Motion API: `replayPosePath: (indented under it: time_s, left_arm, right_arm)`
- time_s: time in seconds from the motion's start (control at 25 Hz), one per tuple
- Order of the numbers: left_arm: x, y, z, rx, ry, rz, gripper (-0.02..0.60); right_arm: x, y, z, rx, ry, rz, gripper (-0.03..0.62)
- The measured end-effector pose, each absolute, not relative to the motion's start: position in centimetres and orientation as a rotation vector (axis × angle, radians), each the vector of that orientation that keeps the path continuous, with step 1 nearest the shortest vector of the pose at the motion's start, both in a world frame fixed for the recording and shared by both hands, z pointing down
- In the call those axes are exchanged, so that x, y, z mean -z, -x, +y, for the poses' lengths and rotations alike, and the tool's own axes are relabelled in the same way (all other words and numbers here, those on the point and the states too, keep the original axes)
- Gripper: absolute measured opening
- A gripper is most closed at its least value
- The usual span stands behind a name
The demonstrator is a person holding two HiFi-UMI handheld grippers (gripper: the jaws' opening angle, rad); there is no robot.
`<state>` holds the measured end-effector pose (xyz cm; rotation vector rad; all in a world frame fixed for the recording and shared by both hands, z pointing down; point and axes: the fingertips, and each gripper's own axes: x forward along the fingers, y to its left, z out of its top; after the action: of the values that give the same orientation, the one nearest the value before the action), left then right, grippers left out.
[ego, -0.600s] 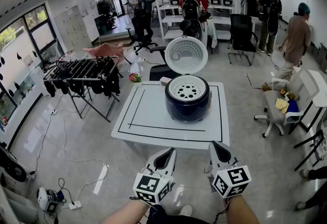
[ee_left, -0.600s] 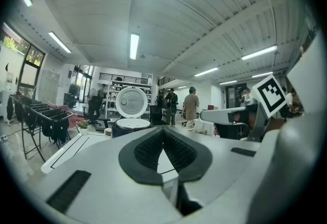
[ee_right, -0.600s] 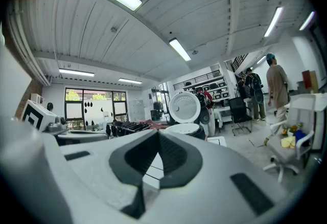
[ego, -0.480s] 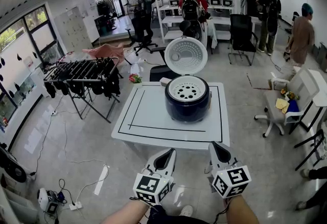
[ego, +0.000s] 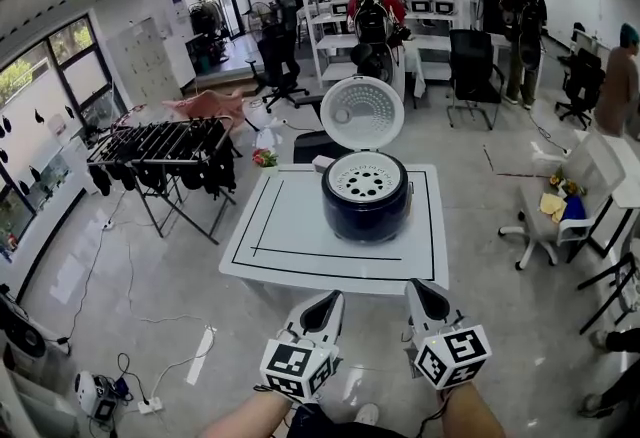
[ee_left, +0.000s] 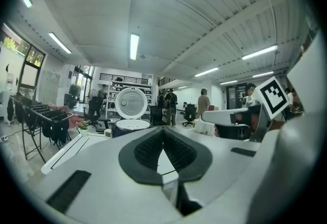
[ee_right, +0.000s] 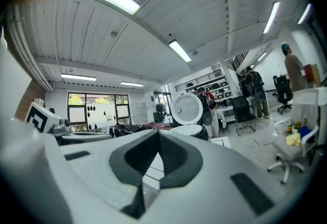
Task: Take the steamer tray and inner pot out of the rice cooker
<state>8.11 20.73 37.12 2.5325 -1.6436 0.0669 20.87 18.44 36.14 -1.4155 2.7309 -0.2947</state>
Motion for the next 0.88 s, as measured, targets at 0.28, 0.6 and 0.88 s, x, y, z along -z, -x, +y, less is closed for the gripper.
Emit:
replayPosePath:
  time_s: [0.28, 0.6, 0.88]
  left_arm:
    - [-36.7, -8.2, 19.7, -0.052, -2.553, -1.642, 0.006]
    - [-37.6, -7.4, 17.6, -0.062, -2.579, -1.59, 0.158]
    - [-38.0, -4.8, 13.1, -0.088, -2.615, -1.551, 0.256]
  right_arm:
    - [-36.3, -20.9, 17.8, 0.306, 1.416, 2.715, 0.002]
    - [-36.5, -19.8, 15.9, 0.335, 1.429, 2.696, 0.139]
    - [-36.9, -17.2, 11.8, 0.315, 1.536, 2.686, 0.179]
